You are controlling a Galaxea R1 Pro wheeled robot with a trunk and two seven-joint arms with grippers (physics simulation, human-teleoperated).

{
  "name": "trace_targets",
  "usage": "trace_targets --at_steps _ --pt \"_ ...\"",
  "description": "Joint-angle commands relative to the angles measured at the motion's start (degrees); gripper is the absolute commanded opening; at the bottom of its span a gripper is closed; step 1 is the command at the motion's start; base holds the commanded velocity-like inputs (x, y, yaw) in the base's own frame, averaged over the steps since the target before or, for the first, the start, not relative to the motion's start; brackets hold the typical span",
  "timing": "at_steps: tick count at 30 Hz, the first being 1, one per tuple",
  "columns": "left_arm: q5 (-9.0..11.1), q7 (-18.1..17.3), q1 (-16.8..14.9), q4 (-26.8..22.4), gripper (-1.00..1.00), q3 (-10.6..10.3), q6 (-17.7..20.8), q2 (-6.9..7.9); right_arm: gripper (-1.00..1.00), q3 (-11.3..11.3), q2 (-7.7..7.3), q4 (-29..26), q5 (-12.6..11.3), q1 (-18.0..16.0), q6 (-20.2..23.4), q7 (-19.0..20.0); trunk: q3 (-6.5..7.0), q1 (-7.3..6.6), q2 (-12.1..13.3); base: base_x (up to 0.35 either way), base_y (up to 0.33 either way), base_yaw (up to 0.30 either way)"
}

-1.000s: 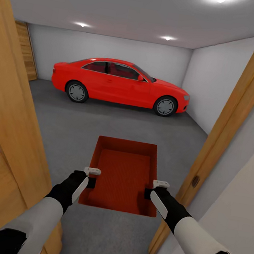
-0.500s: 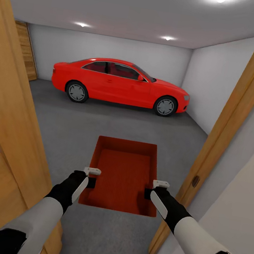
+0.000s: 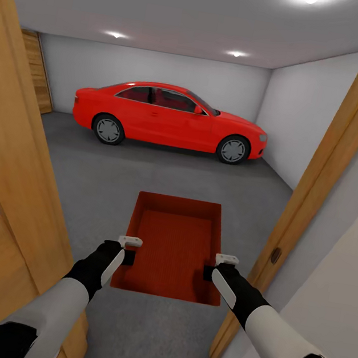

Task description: Move the two storage containers from the living room to the garage. In the garage, place one container on the floor and stack the other container on top of it (either order is fine).

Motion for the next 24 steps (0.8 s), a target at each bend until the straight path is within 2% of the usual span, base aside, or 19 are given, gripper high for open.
trace_targets --at_steps 1,8,24 --pt "-0.1 0.6 0.0 0.0 -1.00 0.0 0.4 0.06 -1.00 -2.8 -3.16 -0.1 2.8 -0.1 -1.1 -0.9 -0.13 0.04 -0.1 0.000 0.000 0.000" --pt "-0.1 0.6 0.0 0.0 -1.00 0.0 0.5 0.04 -1.00 -2.8 -3.16 -0.1 2.8 -0.1 -1.1 -0.8 -0.13 0.04 -0.1 0.085 0.000 0.000" --pt "-0.1 0.7 0.0 0.1 -1.00 0.0 0.5 0.07 -1.00 -2.7 -3.16 -0.1 2.8 -0.1 -1.1 -0.8 -0.13 0.04 -0.1 0.312 0.000 0.000"
